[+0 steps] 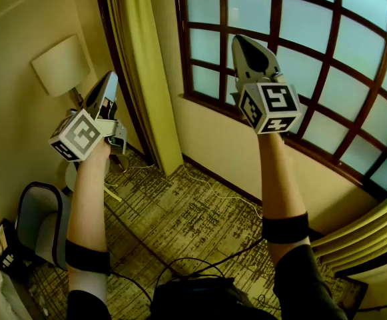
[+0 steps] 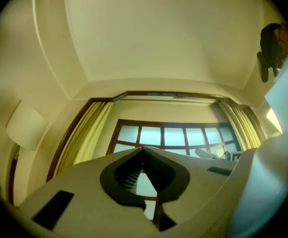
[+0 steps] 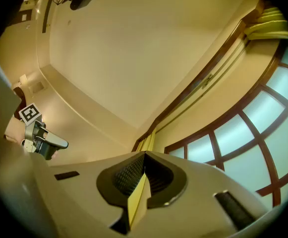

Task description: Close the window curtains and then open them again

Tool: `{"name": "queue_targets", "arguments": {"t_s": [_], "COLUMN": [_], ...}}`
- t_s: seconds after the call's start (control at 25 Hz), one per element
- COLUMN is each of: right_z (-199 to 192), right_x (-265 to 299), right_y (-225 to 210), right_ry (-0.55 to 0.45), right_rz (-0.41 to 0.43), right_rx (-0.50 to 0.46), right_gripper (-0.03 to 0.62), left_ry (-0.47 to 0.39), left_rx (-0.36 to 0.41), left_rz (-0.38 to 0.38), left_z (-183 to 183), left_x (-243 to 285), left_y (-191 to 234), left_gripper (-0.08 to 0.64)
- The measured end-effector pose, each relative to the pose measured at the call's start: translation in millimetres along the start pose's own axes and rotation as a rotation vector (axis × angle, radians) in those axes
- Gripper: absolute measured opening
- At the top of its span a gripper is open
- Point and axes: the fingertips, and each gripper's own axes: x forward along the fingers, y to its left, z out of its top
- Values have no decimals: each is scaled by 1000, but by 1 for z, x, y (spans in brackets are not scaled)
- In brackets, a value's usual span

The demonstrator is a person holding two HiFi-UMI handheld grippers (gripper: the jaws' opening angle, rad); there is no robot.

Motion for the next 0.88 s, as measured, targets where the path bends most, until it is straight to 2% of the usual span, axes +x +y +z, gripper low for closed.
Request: {"name": "queue_targets", "arguments": {"t_s": [0.24,0.36,0.44,0.64,0.88], "right_z": [-79,-123,-152,-216,-273], "right_x": [-31,-57,-77,-132,-207], "right_y": [7,21,27,40,73], "right_ry": [140,231,289,427,578], "right_rz": [21,41,43,45,73], "right_rx": [36,44,58,85,150], "right_gripper": [0,0,0,0,0], "left_ry": [137,214,257,351,457], "left_rx": [199,253,248,175,161], "left_rz": [53,86,116,187,259], "left_z": [-71,-119,-152,-220,-289], "left_x": [-15,-32,-47,-85,-136], "left_y": [7,13,20,39,53], "left_gripper": [0,0,0,0,0]}}
